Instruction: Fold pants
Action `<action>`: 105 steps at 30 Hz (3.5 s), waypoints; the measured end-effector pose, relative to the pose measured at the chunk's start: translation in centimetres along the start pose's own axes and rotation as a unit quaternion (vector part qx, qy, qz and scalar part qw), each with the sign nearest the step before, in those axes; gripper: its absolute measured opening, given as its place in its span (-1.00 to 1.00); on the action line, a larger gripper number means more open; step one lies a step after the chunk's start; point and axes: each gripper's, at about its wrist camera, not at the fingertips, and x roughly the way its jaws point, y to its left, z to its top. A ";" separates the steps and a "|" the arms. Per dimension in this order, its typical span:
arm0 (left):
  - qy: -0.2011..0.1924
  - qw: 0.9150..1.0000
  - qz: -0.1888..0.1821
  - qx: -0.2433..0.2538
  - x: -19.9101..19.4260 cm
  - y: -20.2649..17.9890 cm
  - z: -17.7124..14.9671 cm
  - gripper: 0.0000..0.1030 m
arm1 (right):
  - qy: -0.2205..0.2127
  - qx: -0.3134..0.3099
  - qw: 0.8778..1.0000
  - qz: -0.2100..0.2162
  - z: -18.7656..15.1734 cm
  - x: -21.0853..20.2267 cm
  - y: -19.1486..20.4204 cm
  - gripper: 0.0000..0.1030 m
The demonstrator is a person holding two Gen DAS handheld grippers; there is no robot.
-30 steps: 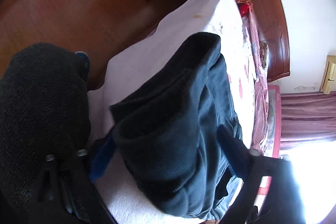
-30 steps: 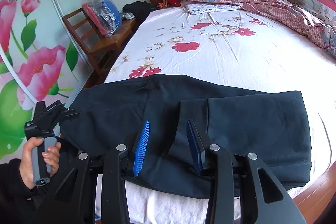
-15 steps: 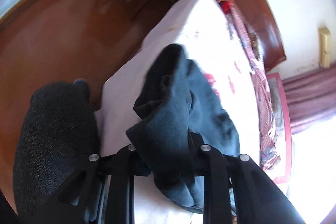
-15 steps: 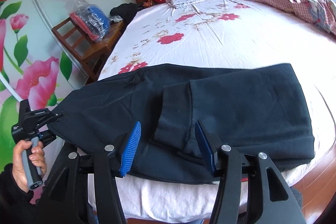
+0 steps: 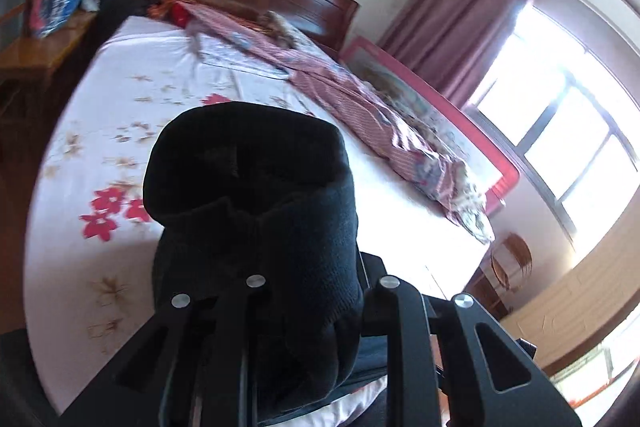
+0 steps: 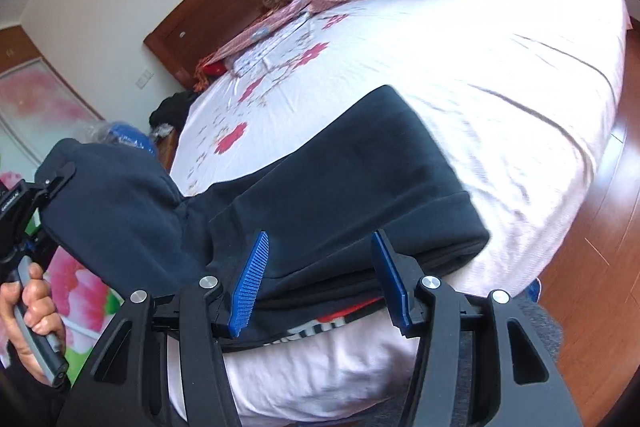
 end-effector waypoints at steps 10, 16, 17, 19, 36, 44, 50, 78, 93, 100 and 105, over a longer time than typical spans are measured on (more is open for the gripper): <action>0.148 0.964 0.009 0.222 16.0 -12.9 -9.9 -0.38 | -0.037 0.114 0.992 -0.051 -0.9 -4.2 -9.7 0.03; 0.153 0.883 0.051 0.441 14.1 -17.5 -16.6 0.32 | -0.036 0.145 0.987 -0.063 -1.4 -5.0 -11.4 0.03; 0.151 0.876 0.025 0.458 11.8 -17.8 -16.5 0.37 | -0.036 0.150 0.986 -0.059 -1.1 -5.1 -11.3 0.03; 0.139 0.865 0.000 0.482 7.7 -17.3 -15.9 0.53 | -0.037 0.131 0.991 -0.020 -0.3 -5.1 -9.6 0.03; 0.122 0.956 0.147 0.224 2.6 3.1 -9.7 0.76 | 0.179 -0.244 0.952 0.038 11.4 7.9 5.4 0.03; 0.121 0.958 0.163 0.205 3.3 2.8 -9.3 0.79 | 0.326 -0.266 0.903 0.087 10.2 13.5 2.3 0.02; 0.140 0.954 0.182 0.194 4.9 3.1 -9.0 0.79 | 0.353 -0.355 0.855 0.135 7.9 10.3 5.0 -0.89; 0.214 0.868 0.040 0.445 14.0 -5.2 -18.3 0.93 | 0.208 0.016 0.976 0.060 14.3 4.3 -7.4 0.17; 0.190 0.881 0.058 0.429 13.2 -5.2 -18.6 0.96 | 0.033 -0.051 0.988 0.144 13.4 5.0 -2.2 -0.85; 0.150 0.885 0.079 0.434 13.2 -5.3 -20.6 0.97 | 0.076 0.004 0.995 0.064 10.8 11.2 -9.2 -0.68; 0.195 0.886 0.069 0.414 12.0 -5.5 -18.2 0.96 | 0.107 0.035 0.993 0.037 12.0 8.0 -7.0 0.11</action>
